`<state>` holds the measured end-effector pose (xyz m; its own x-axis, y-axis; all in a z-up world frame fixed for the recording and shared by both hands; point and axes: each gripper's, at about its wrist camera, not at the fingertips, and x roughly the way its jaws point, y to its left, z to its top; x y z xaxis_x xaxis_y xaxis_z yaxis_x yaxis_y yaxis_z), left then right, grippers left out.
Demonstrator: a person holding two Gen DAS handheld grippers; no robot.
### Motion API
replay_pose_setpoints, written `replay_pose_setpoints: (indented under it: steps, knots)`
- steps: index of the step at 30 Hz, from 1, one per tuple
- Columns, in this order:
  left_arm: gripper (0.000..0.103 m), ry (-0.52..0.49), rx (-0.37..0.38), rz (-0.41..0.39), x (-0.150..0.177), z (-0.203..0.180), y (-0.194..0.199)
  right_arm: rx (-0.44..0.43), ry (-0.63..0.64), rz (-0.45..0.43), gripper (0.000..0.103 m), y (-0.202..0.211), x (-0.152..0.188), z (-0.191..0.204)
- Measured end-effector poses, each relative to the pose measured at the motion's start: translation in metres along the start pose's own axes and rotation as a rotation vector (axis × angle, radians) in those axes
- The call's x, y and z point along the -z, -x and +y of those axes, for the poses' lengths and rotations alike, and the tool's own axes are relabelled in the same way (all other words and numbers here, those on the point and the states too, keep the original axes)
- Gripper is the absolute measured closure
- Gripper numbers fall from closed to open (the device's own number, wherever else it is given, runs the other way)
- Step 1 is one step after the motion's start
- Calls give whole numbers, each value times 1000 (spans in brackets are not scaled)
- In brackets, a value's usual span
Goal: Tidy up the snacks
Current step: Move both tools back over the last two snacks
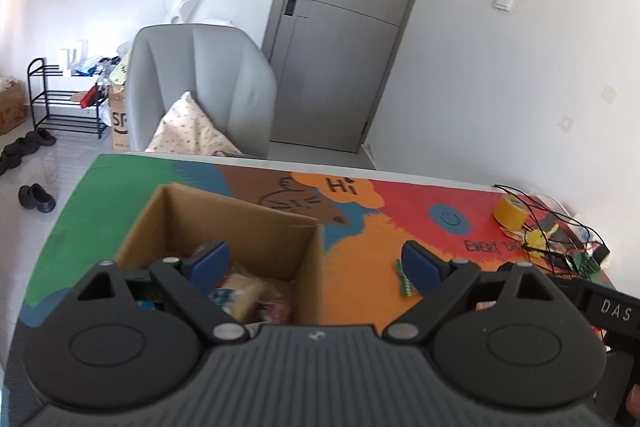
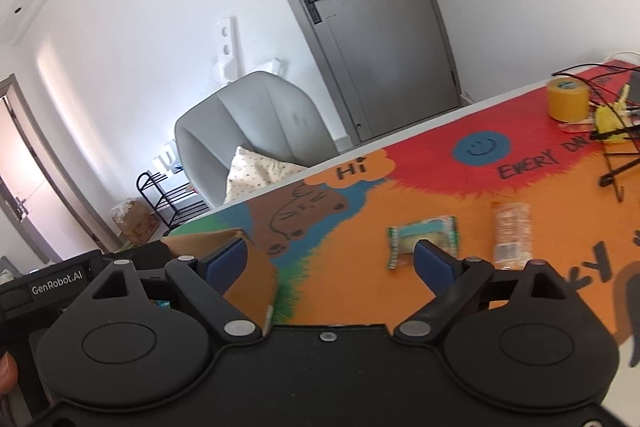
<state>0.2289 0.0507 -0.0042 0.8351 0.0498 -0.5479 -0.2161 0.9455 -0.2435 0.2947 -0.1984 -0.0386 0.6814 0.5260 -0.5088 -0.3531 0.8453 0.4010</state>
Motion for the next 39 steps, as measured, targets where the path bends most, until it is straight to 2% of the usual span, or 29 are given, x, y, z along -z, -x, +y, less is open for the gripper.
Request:
replay_pose_setpoints:
  steps: [15,21,30,39]
  knots:
    - [11,-50,13,47,19,-73,-34,47,-55,-15,9,29,-3,-79]
    - [11,-40,12,63,22,-86,-53,73,-67,0,14,24,-2,-101]
    - [11,-91,14,127,28,-107,-94,102,-86,28,19,-3,-1,-118]
    - [11,-105,8,195,29,-110,-140,131,-66,86,27,-46,-2,-125]
